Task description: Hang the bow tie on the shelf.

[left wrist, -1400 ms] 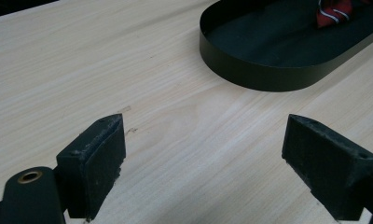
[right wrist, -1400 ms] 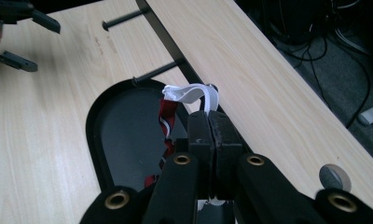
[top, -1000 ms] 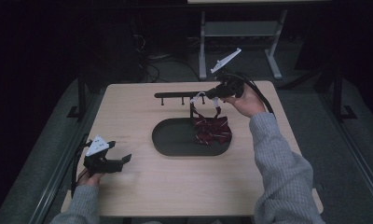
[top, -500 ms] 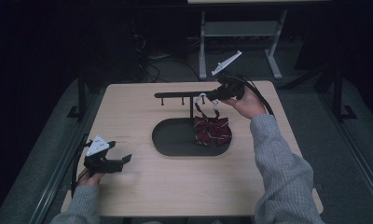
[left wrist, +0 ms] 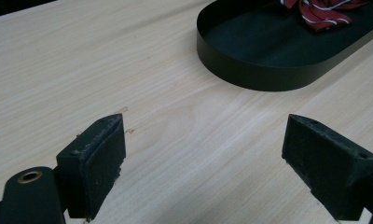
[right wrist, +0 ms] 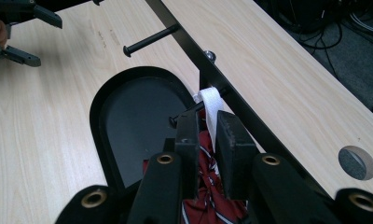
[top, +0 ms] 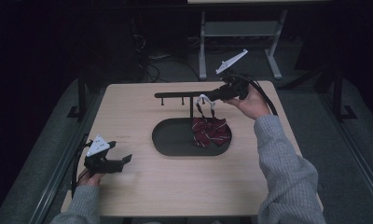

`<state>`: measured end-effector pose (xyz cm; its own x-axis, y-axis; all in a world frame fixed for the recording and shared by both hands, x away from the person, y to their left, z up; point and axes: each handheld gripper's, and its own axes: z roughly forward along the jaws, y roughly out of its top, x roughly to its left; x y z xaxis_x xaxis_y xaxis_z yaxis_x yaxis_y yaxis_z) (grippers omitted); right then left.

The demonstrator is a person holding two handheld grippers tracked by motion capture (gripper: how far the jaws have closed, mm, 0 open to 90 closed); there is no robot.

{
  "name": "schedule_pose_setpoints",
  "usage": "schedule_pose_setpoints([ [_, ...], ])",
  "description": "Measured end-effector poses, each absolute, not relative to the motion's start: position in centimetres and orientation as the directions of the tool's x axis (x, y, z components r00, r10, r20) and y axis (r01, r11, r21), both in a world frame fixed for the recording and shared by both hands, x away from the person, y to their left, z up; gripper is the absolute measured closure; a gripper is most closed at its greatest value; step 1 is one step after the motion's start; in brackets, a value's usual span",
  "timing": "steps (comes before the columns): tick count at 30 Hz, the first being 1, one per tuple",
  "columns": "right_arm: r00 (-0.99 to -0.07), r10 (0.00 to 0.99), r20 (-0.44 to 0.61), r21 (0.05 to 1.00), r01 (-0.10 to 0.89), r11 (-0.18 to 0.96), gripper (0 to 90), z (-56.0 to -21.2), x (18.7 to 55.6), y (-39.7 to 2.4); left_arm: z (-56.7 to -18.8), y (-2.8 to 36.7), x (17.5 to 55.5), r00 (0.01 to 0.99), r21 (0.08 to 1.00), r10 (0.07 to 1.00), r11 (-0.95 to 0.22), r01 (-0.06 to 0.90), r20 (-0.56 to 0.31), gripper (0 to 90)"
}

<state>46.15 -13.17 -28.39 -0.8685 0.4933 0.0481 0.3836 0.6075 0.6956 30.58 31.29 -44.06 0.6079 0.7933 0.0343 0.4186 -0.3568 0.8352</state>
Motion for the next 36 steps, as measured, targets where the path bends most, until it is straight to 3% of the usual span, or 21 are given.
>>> schedule_pose_setpoints([
  [36, -0.878, 0.468, 0.100, 0.710, 0.392, 0.585, 63.1, -28.2, 44.3, -15.7, -44.0, 31.4, 30.6, 0.605, 0.833, 0.795, -0.362, 0.419, 0.041, 13.0],
])
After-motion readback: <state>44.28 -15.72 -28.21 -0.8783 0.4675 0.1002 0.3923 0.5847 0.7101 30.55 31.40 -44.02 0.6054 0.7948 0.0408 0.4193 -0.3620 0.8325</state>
